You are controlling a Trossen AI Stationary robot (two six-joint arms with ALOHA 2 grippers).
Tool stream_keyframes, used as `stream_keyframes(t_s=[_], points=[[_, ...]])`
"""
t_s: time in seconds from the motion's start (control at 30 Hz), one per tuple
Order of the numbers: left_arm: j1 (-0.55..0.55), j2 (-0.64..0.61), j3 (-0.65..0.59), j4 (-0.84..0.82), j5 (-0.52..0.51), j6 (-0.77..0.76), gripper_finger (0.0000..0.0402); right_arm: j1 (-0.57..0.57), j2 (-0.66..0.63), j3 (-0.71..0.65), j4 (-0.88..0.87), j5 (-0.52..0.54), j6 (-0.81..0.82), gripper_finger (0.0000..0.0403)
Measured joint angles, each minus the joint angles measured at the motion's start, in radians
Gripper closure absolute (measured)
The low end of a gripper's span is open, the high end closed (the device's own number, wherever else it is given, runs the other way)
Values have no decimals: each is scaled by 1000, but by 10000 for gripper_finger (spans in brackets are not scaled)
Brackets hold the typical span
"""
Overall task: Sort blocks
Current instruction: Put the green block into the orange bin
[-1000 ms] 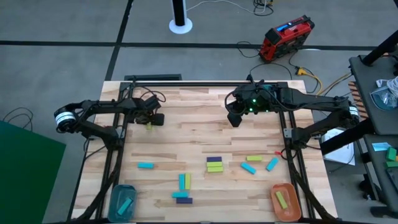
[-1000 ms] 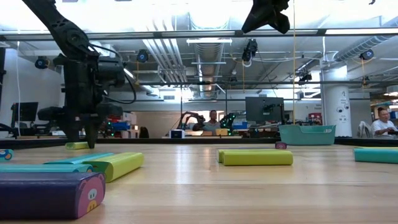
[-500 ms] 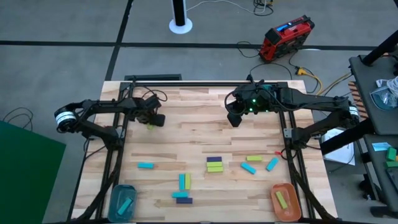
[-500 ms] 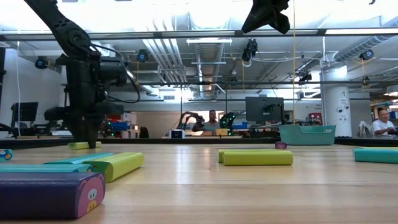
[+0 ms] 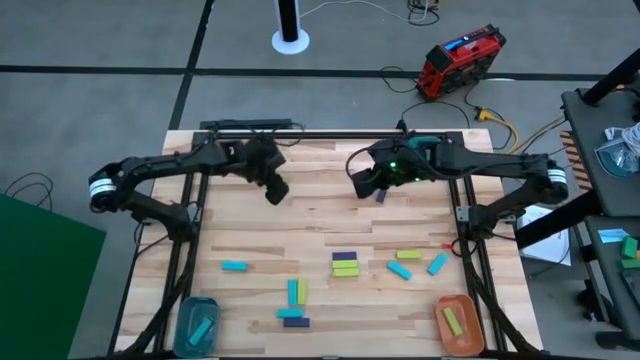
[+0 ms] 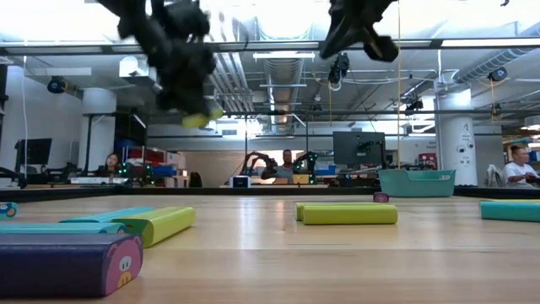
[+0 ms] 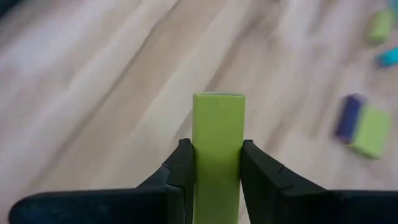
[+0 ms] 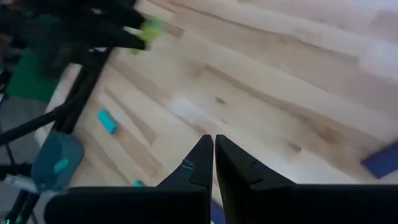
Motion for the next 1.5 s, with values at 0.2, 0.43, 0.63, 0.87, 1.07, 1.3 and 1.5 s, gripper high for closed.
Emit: stream_keyframes(t_s=[0.2,0.43,0.63,0.87,1.07,1.3,1.5], points=[[-72,-1,133,0,-89,34,331,-21,69,16,19,0,4,373],[-142,-1,174,10,-134,16,331,-31,112,77,91,-3,-32,300],[-221,-1,157,131,-141,-1,331,-41,145,122,147,-112,-40,230],[-289,-1,154,148,-245,53,331,-43,196,162,156,-218,-6,179],[-313,22,154,147,-276,106,331,-44,223,197,161,-254,-10,155],[-342,80,162,157,-275,148,331,-46,228,205,168,-264,-3,147],[-344,152,238,164,-276,182,331,-45,241,205,133,-280,4,155]])
